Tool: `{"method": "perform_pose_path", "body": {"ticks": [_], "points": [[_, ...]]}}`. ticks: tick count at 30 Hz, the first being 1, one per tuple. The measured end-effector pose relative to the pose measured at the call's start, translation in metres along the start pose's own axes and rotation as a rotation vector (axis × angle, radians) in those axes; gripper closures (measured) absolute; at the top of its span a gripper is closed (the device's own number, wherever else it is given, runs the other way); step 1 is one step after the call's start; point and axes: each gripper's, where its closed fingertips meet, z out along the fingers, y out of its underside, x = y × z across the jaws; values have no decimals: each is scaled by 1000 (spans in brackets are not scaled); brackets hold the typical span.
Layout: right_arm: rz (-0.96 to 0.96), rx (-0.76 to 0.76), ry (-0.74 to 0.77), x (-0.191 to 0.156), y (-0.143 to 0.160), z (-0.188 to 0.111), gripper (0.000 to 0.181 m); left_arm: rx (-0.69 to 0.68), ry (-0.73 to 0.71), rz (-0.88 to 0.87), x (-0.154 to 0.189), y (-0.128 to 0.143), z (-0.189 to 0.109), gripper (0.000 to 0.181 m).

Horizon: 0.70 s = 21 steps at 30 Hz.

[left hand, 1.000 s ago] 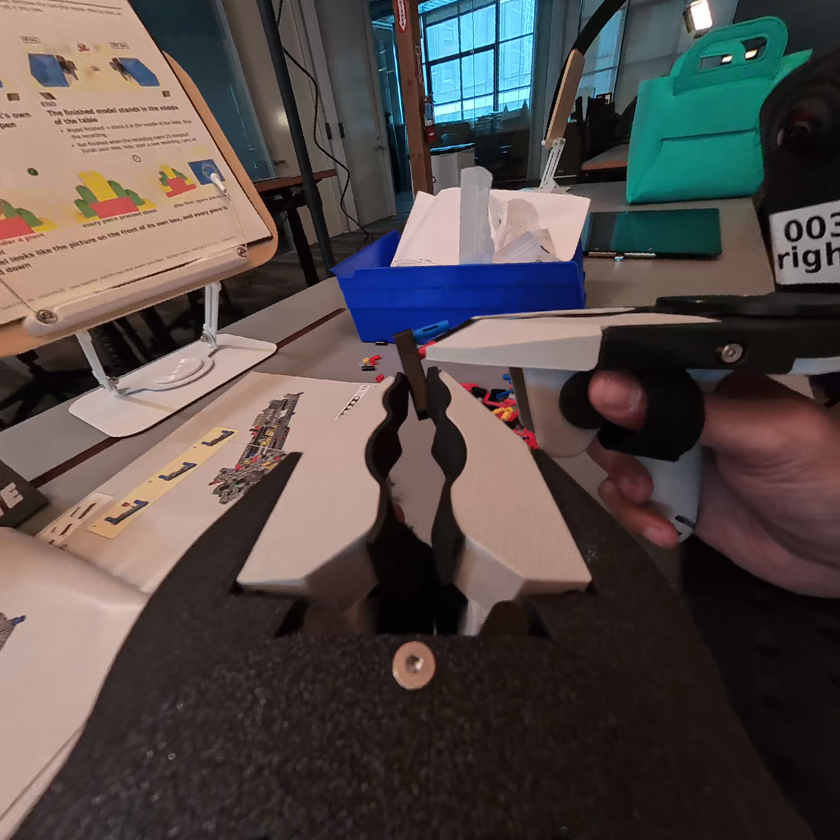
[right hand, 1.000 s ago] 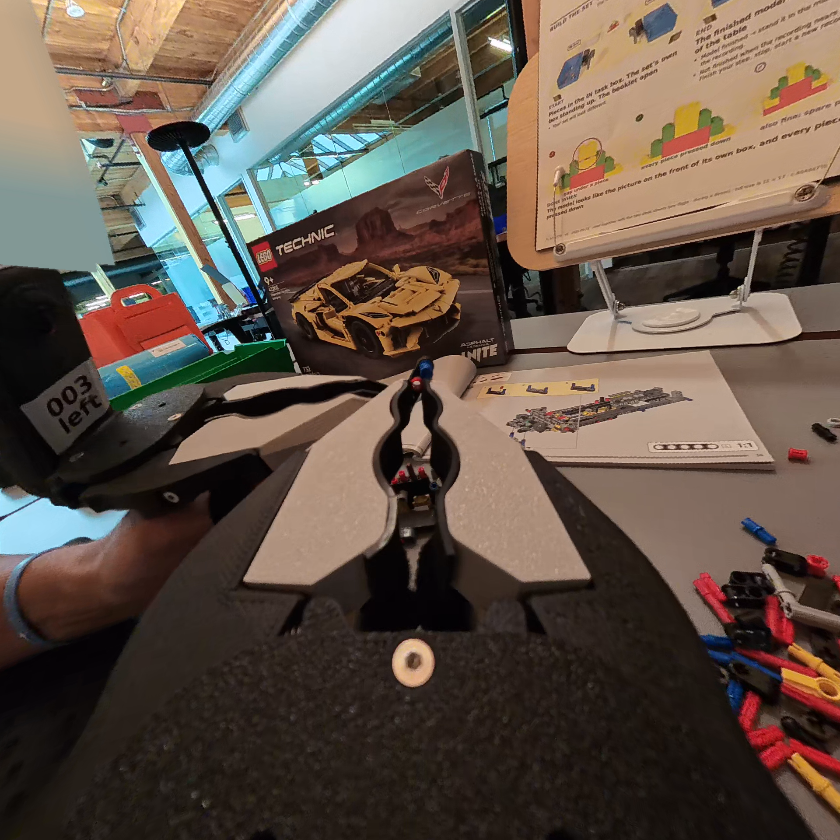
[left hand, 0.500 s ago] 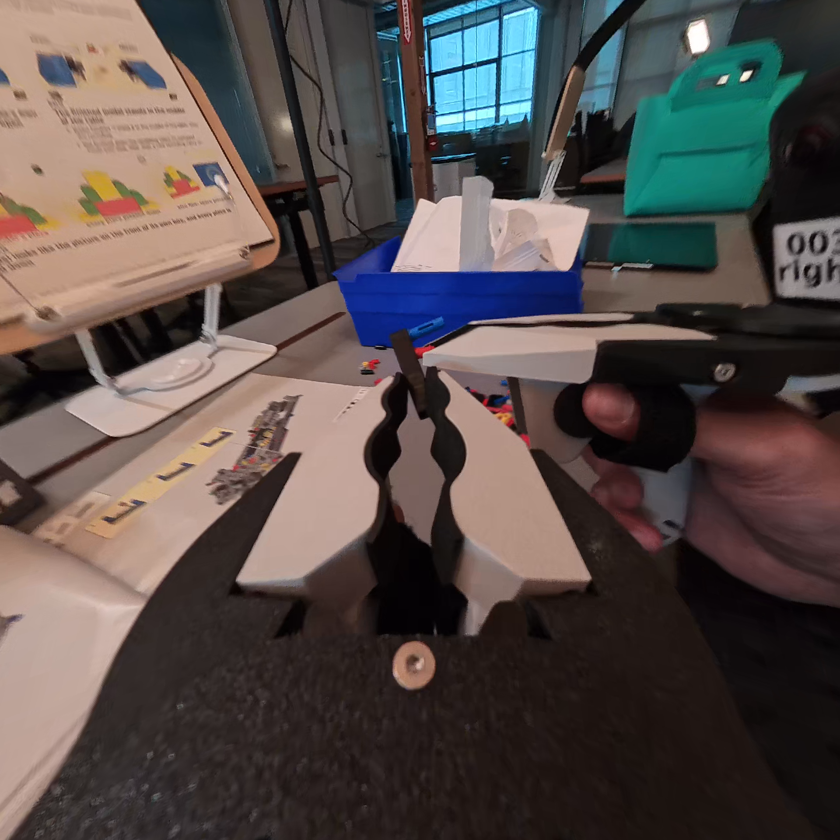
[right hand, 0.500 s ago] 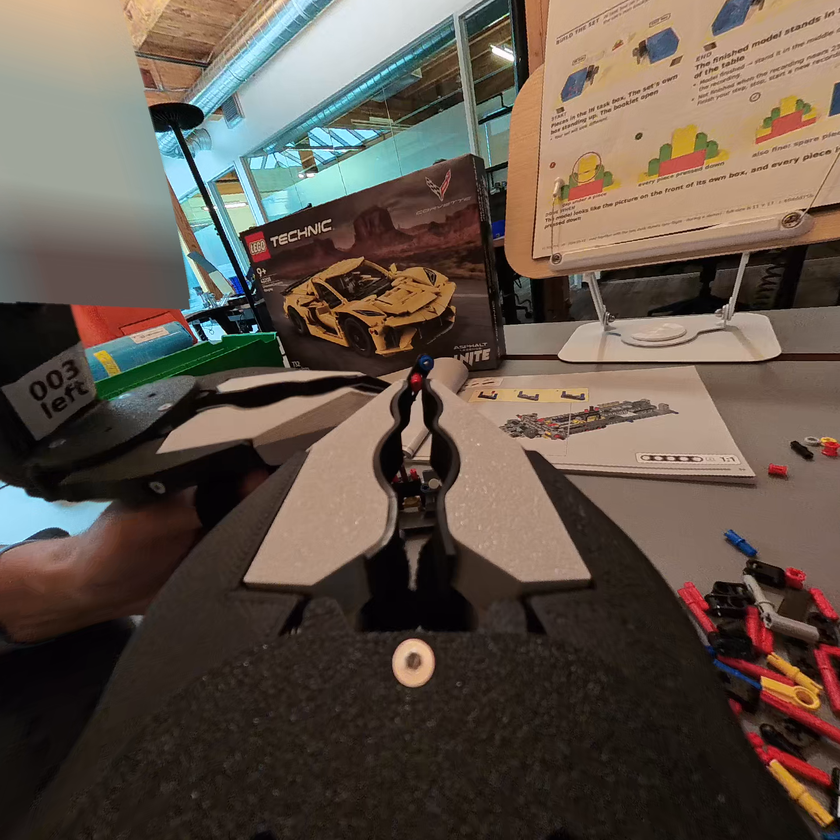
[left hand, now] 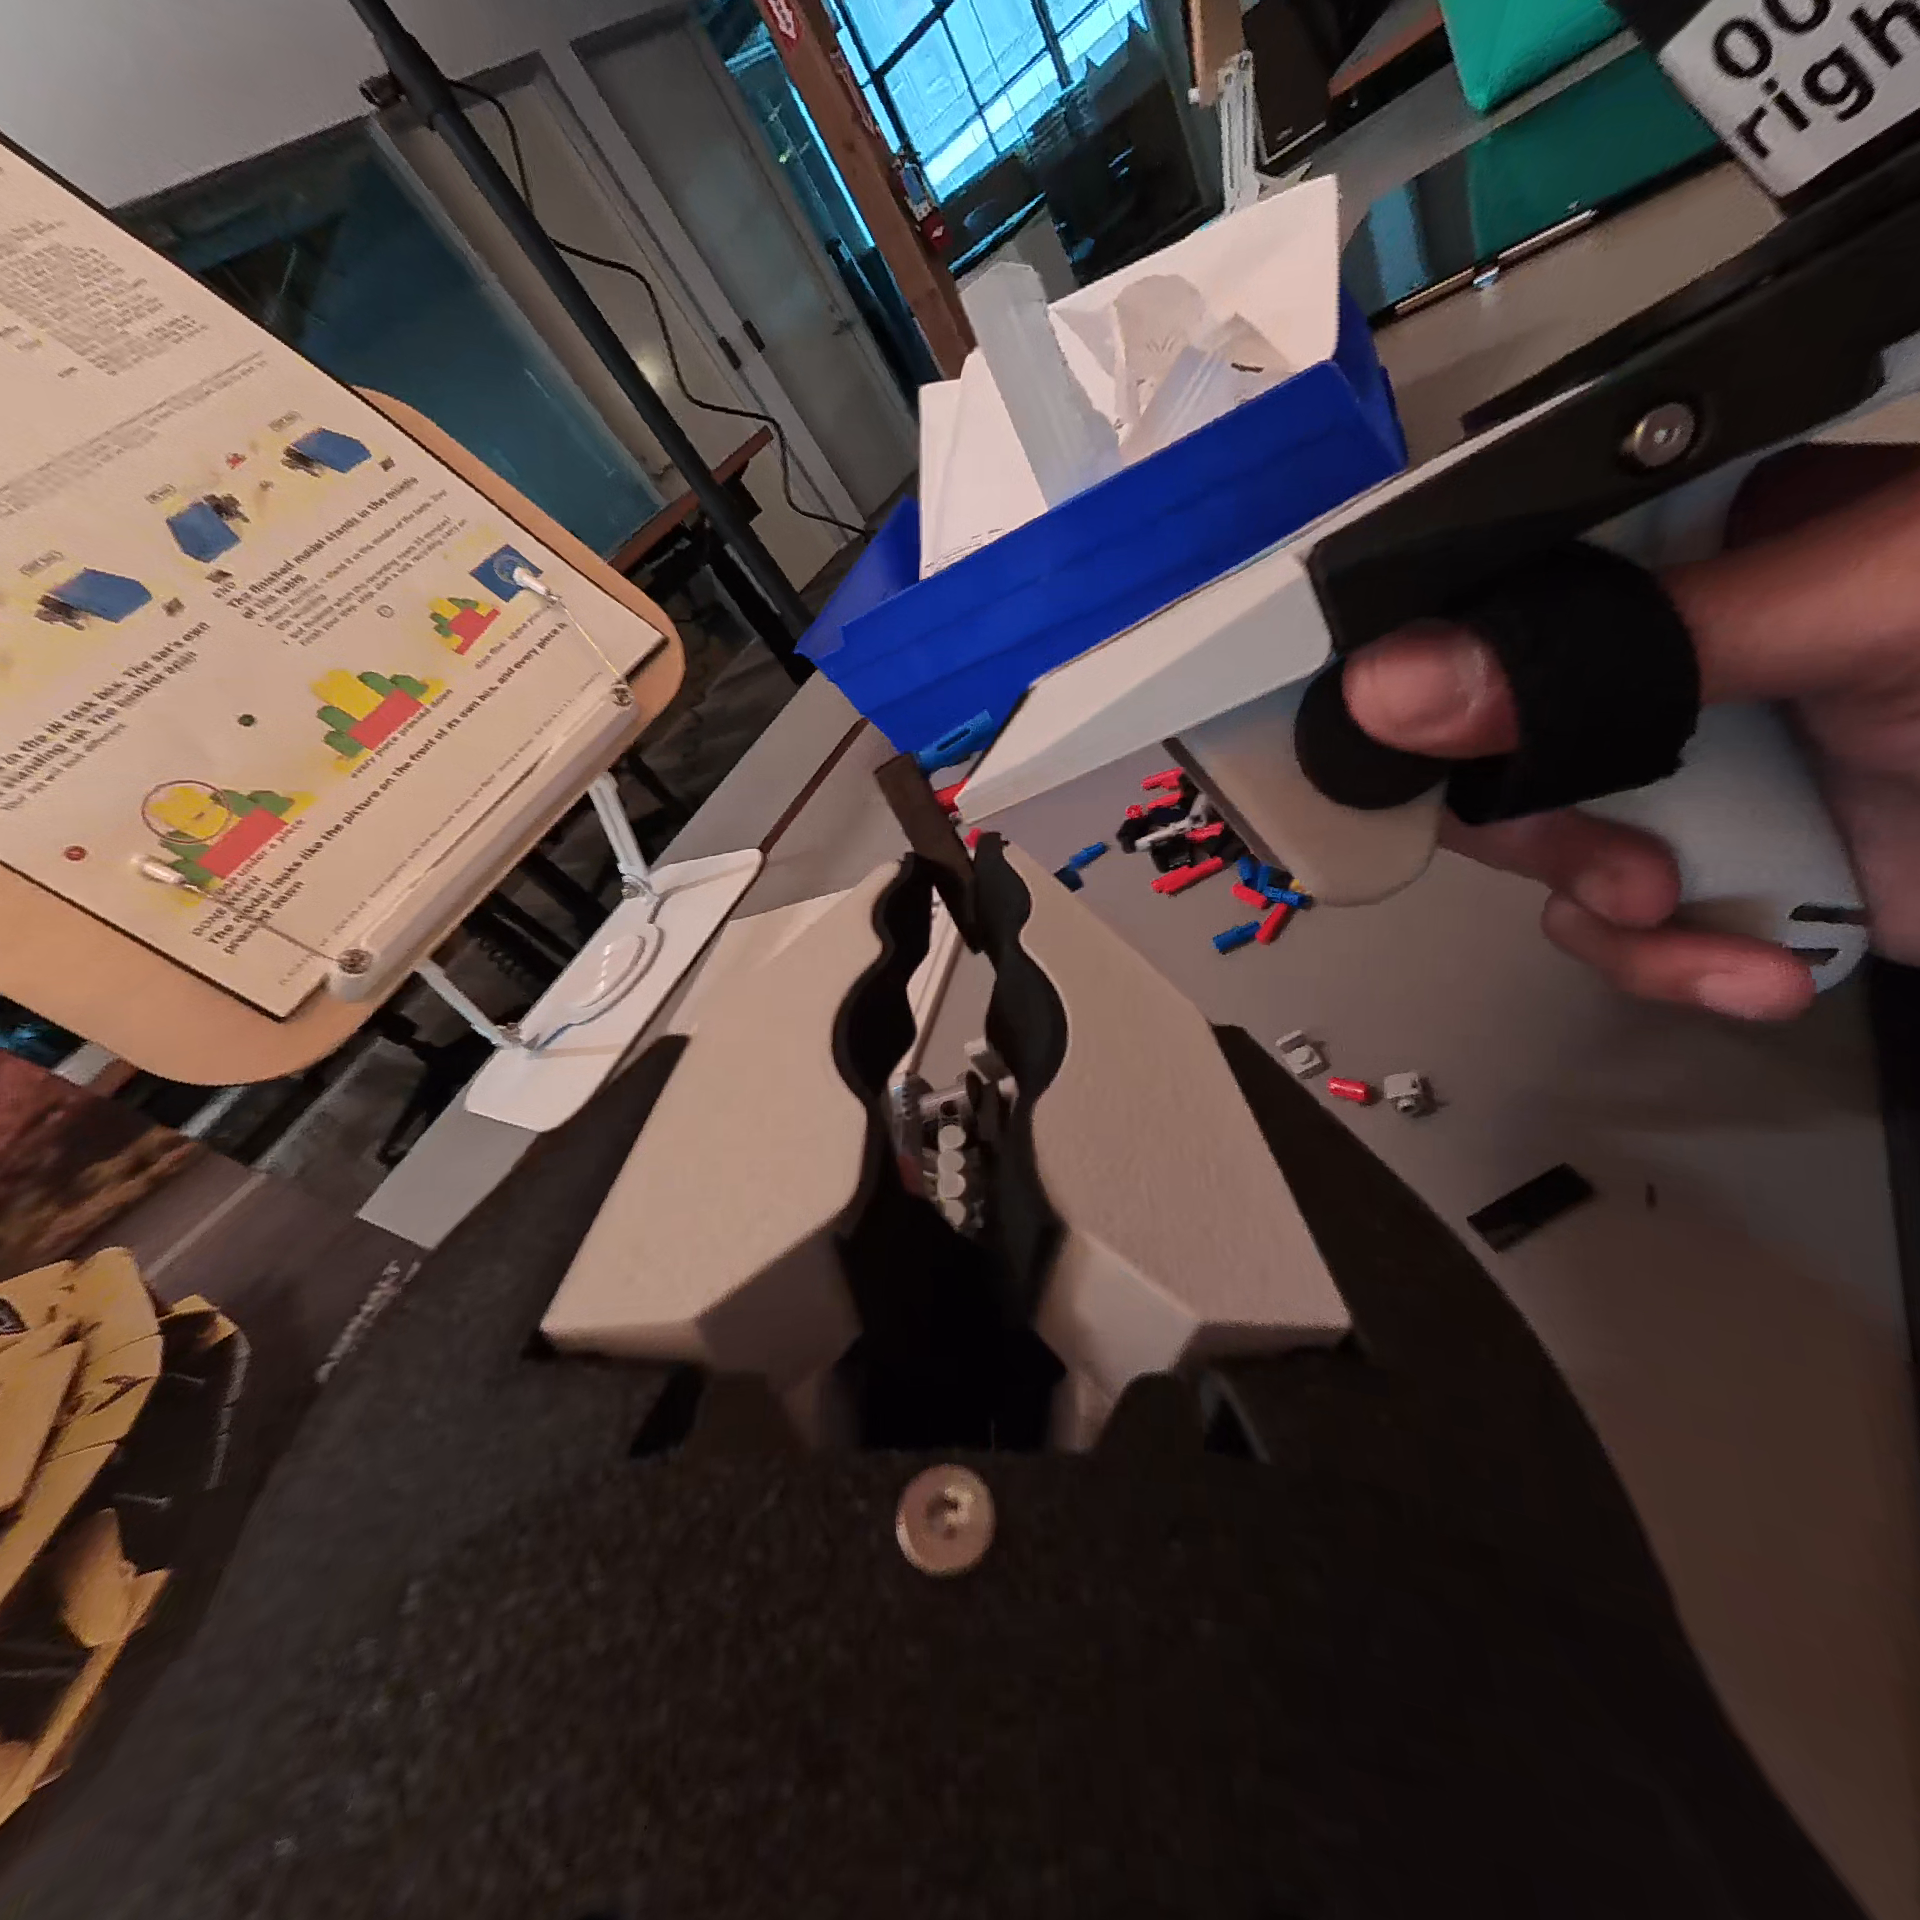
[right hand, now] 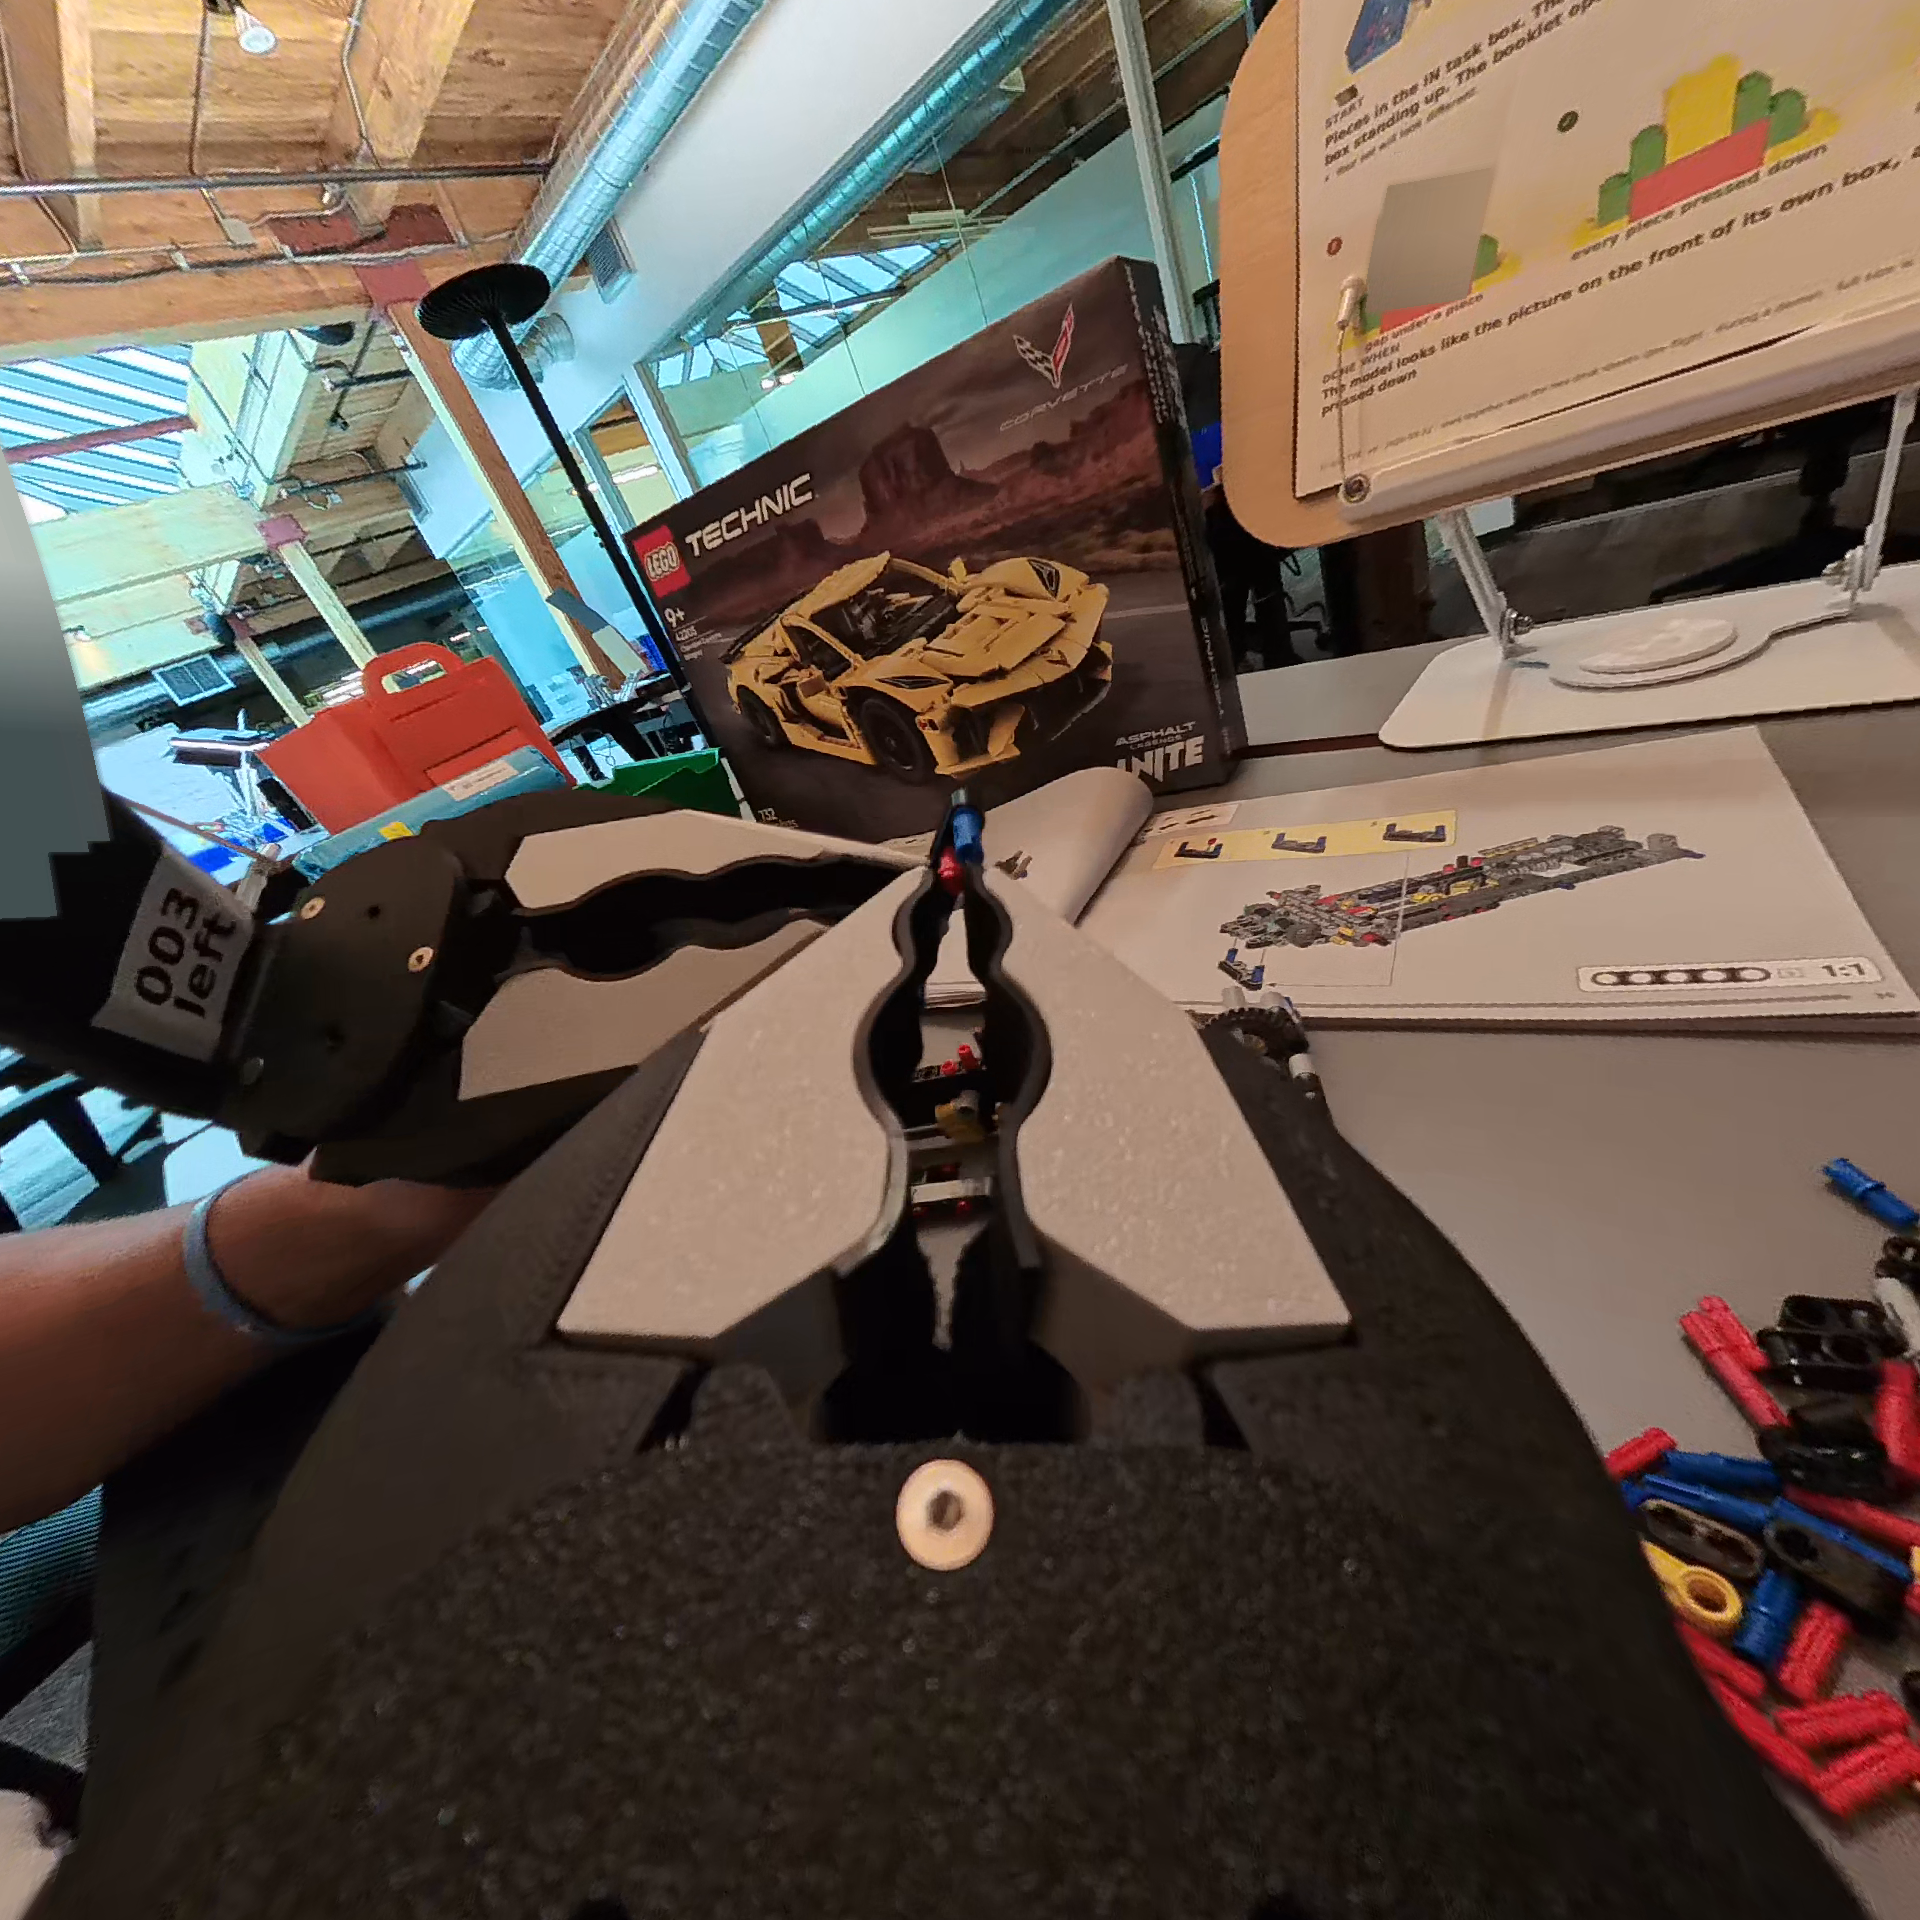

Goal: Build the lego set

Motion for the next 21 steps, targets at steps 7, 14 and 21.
{"method": "perform_pose_path", "body": {"ticks": [7,14,21], "points": [[131,-18,-63,-1,3,1,179,-29,-20,118,0,3,-1,174],[271,16,-92,5,-1,-2,178,-48,-75,-49,3,1,4,174],[210,8,-55,7,-1,-2,178,-30,-26,-288,8,1,6,175]]}}
